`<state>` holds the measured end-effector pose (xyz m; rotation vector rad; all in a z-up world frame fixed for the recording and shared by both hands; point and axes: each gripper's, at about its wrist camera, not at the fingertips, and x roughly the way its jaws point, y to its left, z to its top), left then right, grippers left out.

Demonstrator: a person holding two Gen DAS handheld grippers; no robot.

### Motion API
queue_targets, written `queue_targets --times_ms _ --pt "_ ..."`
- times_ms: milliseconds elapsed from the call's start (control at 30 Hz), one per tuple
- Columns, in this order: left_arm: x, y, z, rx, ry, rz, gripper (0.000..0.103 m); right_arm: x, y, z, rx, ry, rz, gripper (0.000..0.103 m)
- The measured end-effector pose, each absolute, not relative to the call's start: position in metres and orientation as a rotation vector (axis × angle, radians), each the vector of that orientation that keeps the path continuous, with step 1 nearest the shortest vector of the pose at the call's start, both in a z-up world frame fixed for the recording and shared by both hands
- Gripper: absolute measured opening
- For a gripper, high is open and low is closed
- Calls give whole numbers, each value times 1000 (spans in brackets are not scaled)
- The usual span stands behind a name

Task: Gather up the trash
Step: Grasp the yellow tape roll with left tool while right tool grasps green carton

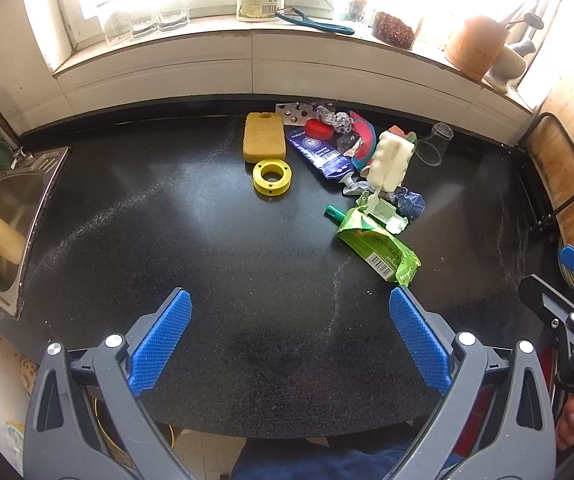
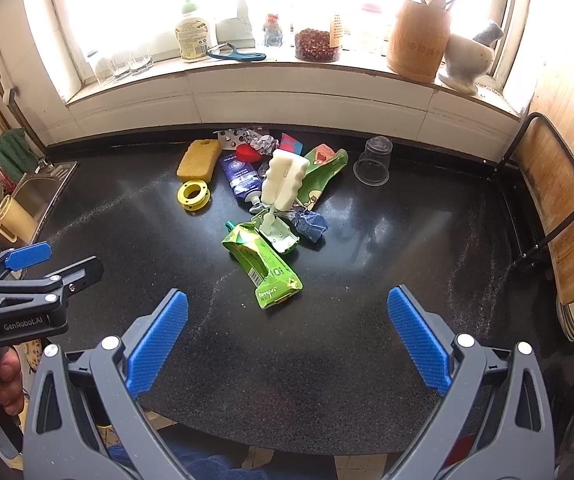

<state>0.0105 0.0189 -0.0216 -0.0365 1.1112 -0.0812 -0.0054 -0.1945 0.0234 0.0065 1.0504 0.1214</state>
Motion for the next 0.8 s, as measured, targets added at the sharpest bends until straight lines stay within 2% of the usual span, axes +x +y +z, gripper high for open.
queue_targets --times_ms 400,633,800 --pt "53 28 -52 33 1127 -143 96 12 -193 -4 66 1083 116 97" --pt "120 18 -107 67 1099 -89 96 57 -195 -70 -13 1133 225 97" --pt "171 18 -166 22 1112 -94 96 95 -189 -127 -56 1208 292 93"
